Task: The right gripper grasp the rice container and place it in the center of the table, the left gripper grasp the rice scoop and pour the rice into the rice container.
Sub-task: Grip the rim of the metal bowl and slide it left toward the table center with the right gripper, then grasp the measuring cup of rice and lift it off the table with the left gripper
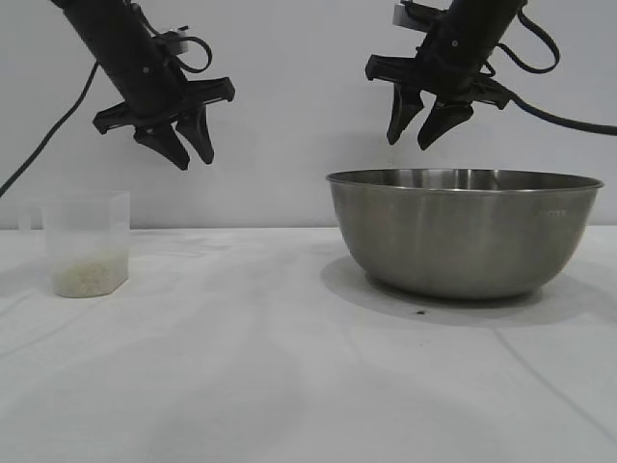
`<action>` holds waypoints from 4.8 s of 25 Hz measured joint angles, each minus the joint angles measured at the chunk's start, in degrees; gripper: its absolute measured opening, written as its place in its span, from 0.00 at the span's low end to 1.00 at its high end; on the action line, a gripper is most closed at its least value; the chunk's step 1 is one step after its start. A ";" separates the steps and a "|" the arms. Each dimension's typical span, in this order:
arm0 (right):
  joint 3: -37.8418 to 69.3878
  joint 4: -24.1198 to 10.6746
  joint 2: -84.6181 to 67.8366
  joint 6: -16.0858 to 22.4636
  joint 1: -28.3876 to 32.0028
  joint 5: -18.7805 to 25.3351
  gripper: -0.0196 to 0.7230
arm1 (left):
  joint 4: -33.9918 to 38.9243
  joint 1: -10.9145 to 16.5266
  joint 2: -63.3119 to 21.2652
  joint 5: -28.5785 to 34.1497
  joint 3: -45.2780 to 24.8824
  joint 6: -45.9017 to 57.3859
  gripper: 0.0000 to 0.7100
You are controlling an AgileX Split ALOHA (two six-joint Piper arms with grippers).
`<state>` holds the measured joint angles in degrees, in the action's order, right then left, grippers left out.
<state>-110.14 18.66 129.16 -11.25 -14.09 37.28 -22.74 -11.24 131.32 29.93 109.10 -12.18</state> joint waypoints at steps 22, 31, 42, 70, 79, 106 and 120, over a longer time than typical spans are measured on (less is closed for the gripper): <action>3.14 -14.15 -8.68 0.24 5.37 32.90 0.45 | 0.88 0.00 -1.40 1.43 0.69 0.00 0.30; 10.73 -16.54 -8.09 0.33 5.37 31.32 0.28 | 1.10 0.00 -1.67 2.04 0.69 0.00 0.30; 10.78 -15.79 -5.97 0.59 -2.79 30.49 0.03 | 2.67 0.00 -3.30 4.98 0.69 0.00 0.30; 67.95 0.29 -62.80 -10.61 -13.15 -4.29 0.58 | 4.31 0.00 -8.79 7.74 0.69 0.03 0.30; 69.60 0.48 -73.27 -4.54 -6.72 23.18 0.51 | 6.30 0.44 -10.29 9.10 0.34 0.03 0.30; 82.06 -16.63 -119.79 10.65 -6.69 27.87 0.51 | 7.70 2.78 -18.65 5.02 -9.08 -1.39 0.30; 82.16 -16.63 -119.79 10.51 -6.69 27.82 0.51 | 13.49 2.78 -51.25 -58.41 -75.97 -0.31 0.30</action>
<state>-27.98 2.03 9.37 -0.74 -20.78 65.11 -9.26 -8.46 80.07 -28.48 33.13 -12.49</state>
